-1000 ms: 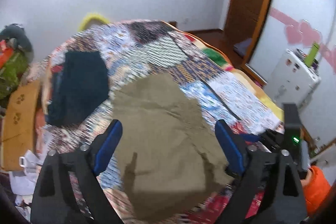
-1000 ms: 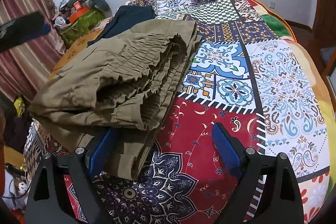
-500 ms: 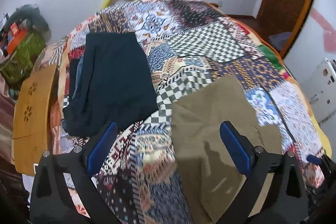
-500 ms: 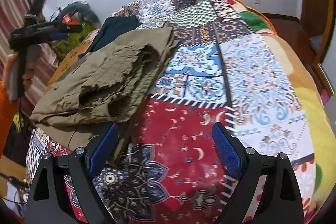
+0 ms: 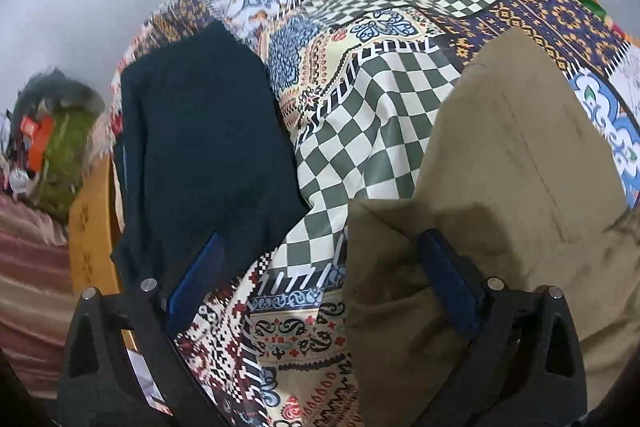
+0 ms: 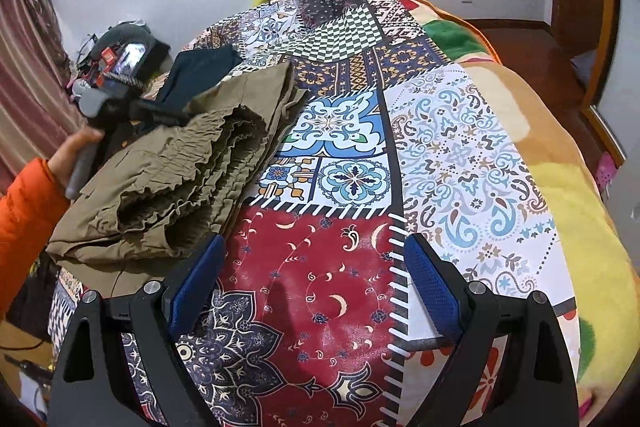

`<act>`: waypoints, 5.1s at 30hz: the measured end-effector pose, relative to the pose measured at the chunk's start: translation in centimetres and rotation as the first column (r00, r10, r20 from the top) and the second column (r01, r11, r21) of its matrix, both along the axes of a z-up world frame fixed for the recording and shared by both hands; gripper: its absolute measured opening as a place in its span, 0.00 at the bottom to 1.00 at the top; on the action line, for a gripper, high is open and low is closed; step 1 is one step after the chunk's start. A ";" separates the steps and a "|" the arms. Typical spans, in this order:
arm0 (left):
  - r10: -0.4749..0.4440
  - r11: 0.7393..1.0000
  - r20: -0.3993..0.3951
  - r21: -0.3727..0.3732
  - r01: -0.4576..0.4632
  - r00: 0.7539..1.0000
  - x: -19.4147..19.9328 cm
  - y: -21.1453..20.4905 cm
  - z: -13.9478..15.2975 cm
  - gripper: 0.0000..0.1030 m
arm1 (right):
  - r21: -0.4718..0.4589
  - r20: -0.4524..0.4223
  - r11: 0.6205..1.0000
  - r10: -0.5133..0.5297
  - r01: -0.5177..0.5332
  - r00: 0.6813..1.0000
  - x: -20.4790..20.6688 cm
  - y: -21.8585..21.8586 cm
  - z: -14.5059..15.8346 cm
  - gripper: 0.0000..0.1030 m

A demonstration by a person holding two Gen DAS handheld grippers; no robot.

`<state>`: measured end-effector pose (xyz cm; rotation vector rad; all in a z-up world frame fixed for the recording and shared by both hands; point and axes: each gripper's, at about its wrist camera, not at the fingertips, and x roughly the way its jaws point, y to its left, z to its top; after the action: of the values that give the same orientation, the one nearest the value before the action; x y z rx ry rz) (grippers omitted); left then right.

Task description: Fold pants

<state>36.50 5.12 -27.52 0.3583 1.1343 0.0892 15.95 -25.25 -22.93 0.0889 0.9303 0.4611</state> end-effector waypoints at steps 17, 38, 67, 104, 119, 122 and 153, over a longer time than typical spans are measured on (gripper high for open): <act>0.127 0.987 -0.008 -0.102 -0.127 0.992 -14.6 5.6 2.7 0.97 | 0.001 0.091 0.999 0.036 -0.037 0.995 -1.6 0.7 2.9 0.87; 0.063 0.945 0.283 -0.325 0.033 0.957 -21.8 3.0 11.1 0.81 | 0.029 0.104 0.985 0.165 -0.168 0.981 -1.3 6.5 3.0 0.56; 0.202 0.921 0.118 -0.360 -0.148 0.972 -24.0 10.8 5.1 0.65 | -0.040 0.009 0.985 0.171 -0.170 0.985 -2.1 5.6 -0.1 0.56; 0.164 0.896 0.084 -0.430 -0.113 0.983 -15.7 9.0 5.0 0.76 | -0.037 -0.009 0.990 0.135 -0.136 0.991 3.2 6.1 -0.3 0.67; 0.088 0.860 0.012 -0.506 -0.070 0.996 -12.9 7.9 1.7 0.56 | 0.117 -0.181 0.989 0.112 -0.091 0.977 6.9 5.2 -4.2 0.72; 0.097 0.852 0.037 -0.519 -0.064 0.995 -12.8 7.8 1.9 0.42 | 0.134 -0.185 0.986 0.123 -0.099 0.975 7.2 5.5 -4.2 0.59; 0.197 0.897 0.335 -0.440 -0.032 0.921 -13.7 11.3 13.7 0.05 | -0.033 0.200 0.970 0.242 -0.241 0.949 8.7 13.2 7.0 0.17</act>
<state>22.76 16.45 -13.80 -0.1219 0.7655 0.0103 24.70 -12.05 -15.93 -0.0802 0.7439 0.6809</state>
